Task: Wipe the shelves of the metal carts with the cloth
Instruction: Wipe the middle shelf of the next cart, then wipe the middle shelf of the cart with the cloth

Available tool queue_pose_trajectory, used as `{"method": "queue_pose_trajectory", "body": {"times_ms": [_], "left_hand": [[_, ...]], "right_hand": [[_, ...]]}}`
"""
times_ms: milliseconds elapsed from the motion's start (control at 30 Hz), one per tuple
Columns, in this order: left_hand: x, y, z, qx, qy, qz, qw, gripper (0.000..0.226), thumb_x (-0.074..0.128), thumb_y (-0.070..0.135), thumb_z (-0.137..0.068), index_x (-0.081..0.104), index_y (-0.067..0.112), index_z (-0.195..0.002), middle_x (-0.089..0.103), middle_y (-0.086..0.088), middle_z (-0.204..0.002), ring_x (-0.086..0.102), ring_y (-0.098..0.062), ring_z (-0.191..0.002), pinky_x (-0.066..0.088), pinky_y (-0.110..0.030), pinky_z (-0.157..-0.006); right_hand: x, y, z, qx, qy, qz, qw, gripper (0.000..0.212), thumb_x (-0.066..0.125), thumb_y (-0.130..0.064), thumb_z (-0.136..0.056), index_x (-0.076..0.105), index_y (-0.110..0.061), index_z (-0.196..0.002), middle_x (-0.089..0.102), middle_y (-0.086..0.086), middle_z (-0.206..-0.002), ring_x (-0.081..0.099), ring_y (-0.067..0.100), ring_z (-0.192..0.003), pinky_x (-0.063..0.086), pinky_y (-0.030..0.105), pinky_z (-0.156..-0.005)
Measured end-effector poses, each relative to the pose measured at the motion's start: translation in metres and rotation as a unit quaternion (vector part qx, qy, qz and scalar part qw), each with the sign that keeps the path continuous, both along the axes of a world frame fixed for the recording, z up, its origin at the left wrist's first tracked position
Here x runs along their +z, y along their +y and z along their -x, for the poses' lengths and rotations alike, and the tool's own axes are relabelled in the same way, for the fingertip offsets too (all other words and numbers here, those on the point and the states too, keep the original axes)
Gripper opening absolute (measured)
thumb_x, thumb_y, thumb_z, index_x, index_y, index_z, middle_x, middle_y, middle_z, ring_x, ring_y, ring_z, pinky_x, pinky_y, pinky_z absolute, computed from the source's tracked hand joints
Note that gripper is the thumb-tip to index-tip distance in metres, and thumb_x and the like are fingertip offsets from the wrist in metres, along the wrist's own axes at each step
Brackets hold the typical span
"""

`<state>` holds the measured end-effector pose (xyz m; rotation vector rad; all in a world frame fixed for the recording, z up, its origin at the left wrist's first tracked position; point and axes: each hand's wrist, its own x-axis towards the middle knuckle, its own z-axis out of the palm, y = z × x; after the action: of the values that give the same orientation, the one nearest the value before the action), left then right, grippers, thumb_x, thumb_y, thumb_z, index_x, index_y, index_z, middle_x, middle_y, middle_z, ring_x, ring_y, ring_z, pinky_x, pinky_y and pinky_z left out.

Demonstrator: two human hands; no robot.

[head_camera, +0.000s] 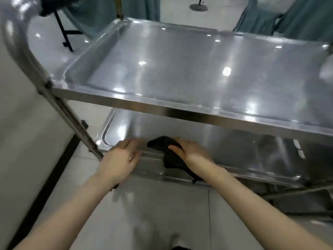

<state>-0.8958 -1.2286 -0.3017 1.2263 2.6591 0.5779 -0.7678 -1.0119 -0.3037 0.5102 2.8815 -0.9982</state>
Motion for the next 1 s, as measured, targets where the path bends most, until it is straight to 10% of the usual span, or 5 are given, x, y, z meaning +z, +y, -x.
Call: {"method": "queue_pose_trajectory", "body": {"times_ms": [500, 1000], "left_hand": [[0.318, -0.206, 0.02, 0.119, 0.051, -0.001, 0.992, 0.034, 0.05, 0.033, -0.098, 0.056, 0.021, -0.129, 0.06, 0.0, -0.118, 0.061, -0.024, -0.101, 0.05, -0.036, -0.077], [0.417, -0.164, 0.302, 0.058, 0.157, -0.003, 0.986, 0.035, 0.043, 0.034, -0.1, 0.053, 0.024, -0.131, 0.061, 0.003, -0.122, 0.058, -0.021, -0.109, 0.046, -0.033, -0.083]], "right_hand": [[0.319, -0.15, 0.049, 0.08, 0.072, 0.023, 0.994, 0.02, 0.045, -0.047, -0.099, 0.056, -0.037, -0.112, 0.063, -0.012, -0.095, 0.063, 0.021, -0.094, 0.044, 0.035, -0.074], [0.452, -0.092, 0.293, -0.029, 0.17, -0.024, 0.985, 0.026, 0.047, -0.032, -0.101, 0.064, -0.015, -0.111, 0.063, -0.001, -0.093, 0.058, 0.021, -0.09, 0.039, 0.032, -0.076]]}}
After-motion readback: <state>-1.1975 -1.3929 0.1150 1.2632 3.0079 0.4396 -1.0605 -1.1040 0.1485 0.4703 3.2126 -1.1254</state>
